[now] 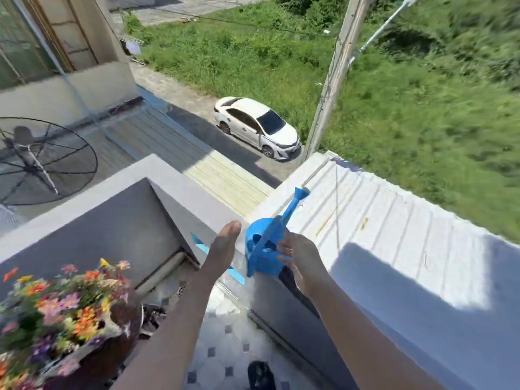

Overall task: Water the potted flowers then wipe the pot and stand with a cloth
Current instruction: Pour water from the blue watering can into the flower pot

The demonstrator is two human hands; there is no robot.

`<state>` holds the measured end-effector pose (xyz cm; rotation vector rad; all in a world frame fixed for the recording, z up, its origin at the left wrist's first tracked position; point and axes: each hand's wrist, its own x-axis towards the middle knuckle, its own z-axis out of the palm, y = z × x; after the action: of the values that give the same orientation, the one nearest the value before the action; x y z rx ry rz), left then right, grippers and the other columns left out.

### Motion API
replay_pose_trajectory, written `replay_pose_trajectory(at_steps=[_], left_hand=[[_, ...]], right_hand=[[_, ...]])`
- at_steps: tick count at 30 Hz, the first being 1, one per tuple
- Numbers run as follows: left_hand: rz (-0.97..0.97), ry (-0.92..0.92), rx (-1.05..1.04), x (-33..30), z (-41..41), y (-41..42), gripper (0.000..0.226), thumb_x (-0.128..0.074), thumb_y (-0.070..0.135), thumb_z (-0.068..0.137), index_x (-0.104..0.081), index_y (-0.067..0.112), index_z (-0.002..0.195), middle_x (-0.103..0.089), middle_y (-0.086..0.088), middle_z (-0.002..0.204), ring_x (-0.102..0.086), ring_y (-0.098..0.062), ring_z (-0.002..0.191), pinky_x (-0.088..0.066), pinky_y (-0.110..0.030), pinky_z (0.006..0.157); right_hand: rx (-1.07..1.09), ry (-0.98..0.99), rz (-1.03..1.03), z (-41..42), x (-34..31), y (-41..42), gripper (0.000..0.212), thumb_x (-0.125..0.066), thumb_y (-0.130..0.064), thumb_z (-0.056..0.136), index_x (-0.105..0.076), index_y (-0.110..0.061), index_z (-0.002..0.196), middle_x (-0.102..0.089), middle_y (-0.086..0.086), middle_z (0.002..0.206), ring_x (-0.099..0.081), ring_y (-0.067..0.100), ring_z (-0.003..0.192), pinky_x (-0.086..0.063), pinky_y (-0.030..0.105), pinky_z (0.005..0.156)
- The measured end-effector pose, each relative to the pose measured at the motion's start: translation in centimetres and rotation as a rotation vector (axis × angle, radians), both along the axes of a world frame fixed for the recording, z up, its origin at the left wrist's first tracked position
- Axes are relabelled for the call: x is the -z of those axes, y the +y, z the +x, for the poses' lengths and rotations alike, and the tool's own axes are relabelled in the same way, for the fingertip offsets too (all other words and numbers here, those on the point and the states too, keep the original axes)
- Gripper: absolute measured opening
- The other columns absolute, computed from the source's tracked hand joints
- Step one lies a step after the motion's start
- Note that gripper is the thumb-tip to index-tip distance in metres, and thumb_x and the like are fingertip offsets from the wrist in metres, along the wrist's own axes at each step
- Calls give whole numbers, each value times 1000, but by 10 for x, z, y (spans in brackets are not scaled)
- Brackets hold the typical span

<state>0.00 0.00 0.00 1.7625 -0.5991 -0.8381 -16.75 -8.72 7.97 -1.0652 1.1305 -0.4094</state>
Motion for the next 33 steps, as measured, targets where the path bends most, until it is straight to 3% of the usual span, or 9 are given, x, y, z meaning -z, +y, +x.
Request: replay_pose_trajectory(at_steps=[3, 6, 9, 13, 17, 22, 25, 30, 33], left_hand=[[34, 162, -22, 15, -2, -20, 46, -40, 49, 98, -50, 24, 135, -53, 11, 128, -45, -11, 131, -28, -23, 105], [51, 193, 15, 22, -6, -28, 31, -35, 33, 104, -53, 20, 126, -58, 8, 124, -51, -10, 117, -34, -24, 103], [23, 184, 42, 28, -9, -32, 32, -35, 24, 104, -61, 19, 120, -68, 4, 112, -61, -12, 108, -45, -22, 95], [22, 210, -7, 26, -16, -29, 32, -35, 18, 102, -64, 33, 106, -68, 2, 105, -62, -11, 98, -45, -20, 86], [50, 170, -17, 27, -19, -14, 28, -39, 31, 94, -62, 16, 100, -67, -1, 99, -60, -17, 94, -45, -31, 93], [58, 124, -116, 21, -26, 23, 36, -45, 53, 94, -59, 35, 121, -66, 6, 122, -59, -11, 117, -41, -36, 108], [-31, 124, -230, 3, -32, 53, 30, -46, 50, 96, -62, 33, 113, -68, 3, 113, -61, -11, 109, -44, -33, 101], [-90, 93, -369, -22, -42, 118, 40, -50, 62, 86, -63, 36, 113, -71, 6, 108, -66, -13, 104, -51, -30, 91], [-86, -6, -428, -37, -51, 161, 33, -44, 51, 97, -59, 32, 119, -71, 7, 102, -67, -4, 93, -53, -20, 79]], right_hand=[[-16, 46, 126, 12, 6, -13, 24, -54, -34, 99, -64, -12, 96, -67, 13, 109, -65, 26, 104, -54, 37, 92], [-31, 21, 222, 32, 8, -21, 28, -52, -33, 100, -65, -9, 105, -72, 12, 104, -67, 22, 95, -54, 33, 83], [-17, 28, 298, 48, 10, -23, 28, -55, -30, 99, -64, -5, 109, -72, 13, 96, -66, 21, 86, -54, 36, 84], [-49, 37, 346, 53, 11, -23, 17, -60, -22, 97, -64, -10, 87, -71, 17, 100, -67, 27, 94, -53, 45, 101], [-144, 61, 298, 49, 15, -23, 12, -57, -9, 89, -65, -2, 94, -68, 13, 85, -67, 26, 87, -53, 41, 99], [-353, 66, 197, 46, 8, 3, 14, -57, -10, 81, -61, -4, 93, -67, 11, 73, -65, 24, 76, -55, 37, 78], [-475, 67, 77, 46, -6, 27, 14, -54, -4, 77, -58, -6, 91, -65, 10, 66, -66, 23, 70, -50, 34, 72], [-657, 79, -72, 51, -38, 85, 6, -54, -7, 75, -59, -5, 73, -63, 10, 59, -58, 24, 61, -48, 37, 70], [-794, 128, -230, 58, -57, 121, 19, -55, -11, 83, -63, 6, 84, -64, 6, 58, -53, 13, 47, -48, 28, 60]])
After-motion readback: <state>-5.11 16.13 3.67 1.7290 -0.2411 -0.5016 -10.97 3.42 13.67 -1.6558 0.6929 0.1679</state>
